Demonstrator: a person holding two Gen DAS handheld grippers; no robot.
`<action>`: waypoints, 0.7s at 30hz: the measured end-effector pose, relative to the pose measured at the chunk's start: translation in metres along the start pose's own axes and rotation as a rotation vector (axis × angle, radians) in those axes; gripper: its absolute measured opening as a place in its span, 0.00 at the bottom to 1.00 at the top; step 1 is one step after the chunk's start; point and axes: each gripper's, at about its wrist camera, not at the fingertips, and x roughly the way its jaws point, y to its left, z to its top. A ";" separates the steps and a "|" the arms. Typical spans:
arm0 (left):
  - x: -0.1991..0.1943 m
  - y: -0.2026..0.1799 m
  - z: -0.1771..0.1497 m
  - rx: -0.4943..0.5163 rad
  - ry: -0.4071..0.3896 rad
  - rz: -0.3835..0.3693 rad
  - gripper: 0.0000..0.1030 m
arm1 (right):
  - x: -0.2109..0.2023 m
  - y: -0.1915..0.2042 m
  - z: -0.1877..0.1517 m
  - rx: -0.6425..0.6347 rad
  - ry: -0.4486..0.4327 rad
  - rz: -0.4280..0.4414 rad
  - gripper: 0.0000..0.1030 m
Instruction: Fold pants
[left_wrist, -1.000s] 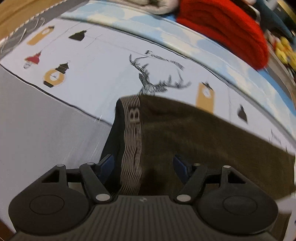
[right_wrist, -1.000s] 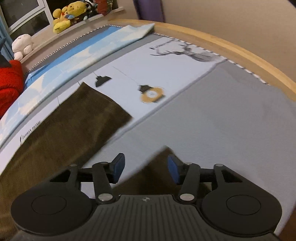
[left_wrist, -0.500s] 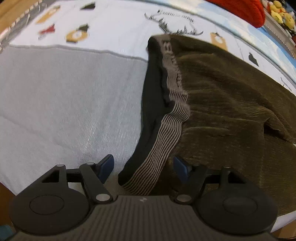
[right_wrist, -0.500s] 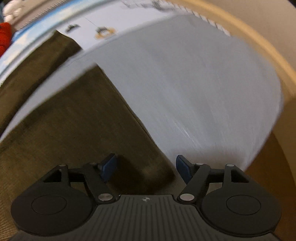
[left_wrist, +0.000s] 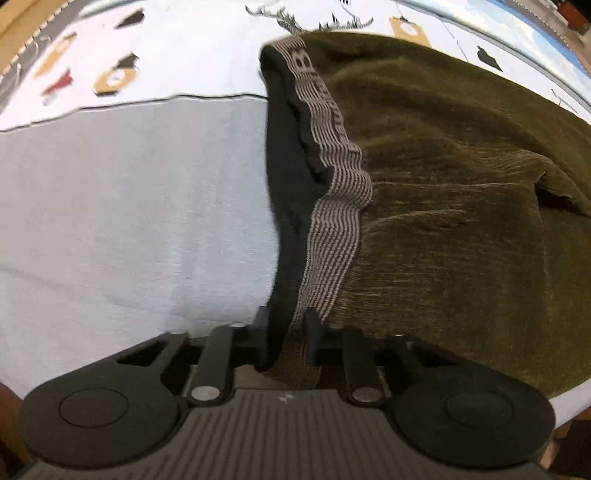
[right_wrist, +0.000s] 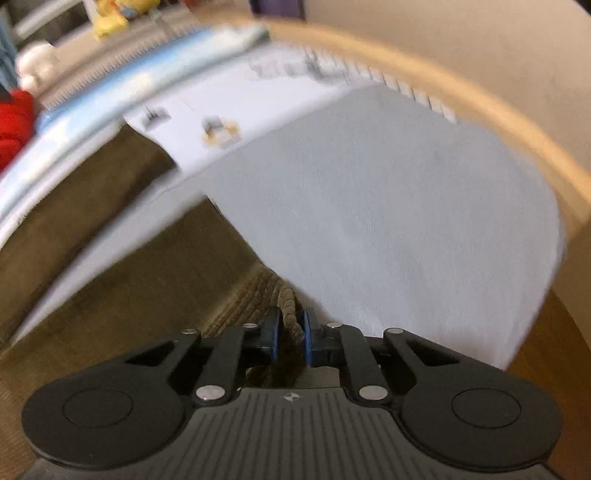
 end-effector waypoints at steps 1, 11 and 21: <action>-0.002 0.003 -0.003 -0.006 -0.001 0.009 0.17 | 0.006 0.002 -0.002 -0.019 0.033 -0.030 0.13; -0.012 0.016 -0.011 0.016 -0.030 0.172 0.07 | 0.031 0.008 -0.019 -0.127 0.169 -0.113 0.28; 0.005 -0.026 -0.024 0.217 0.083 -0.022 0.26 | -0.001 0.026 -0.012 -0.151 0.039 0.043 0.41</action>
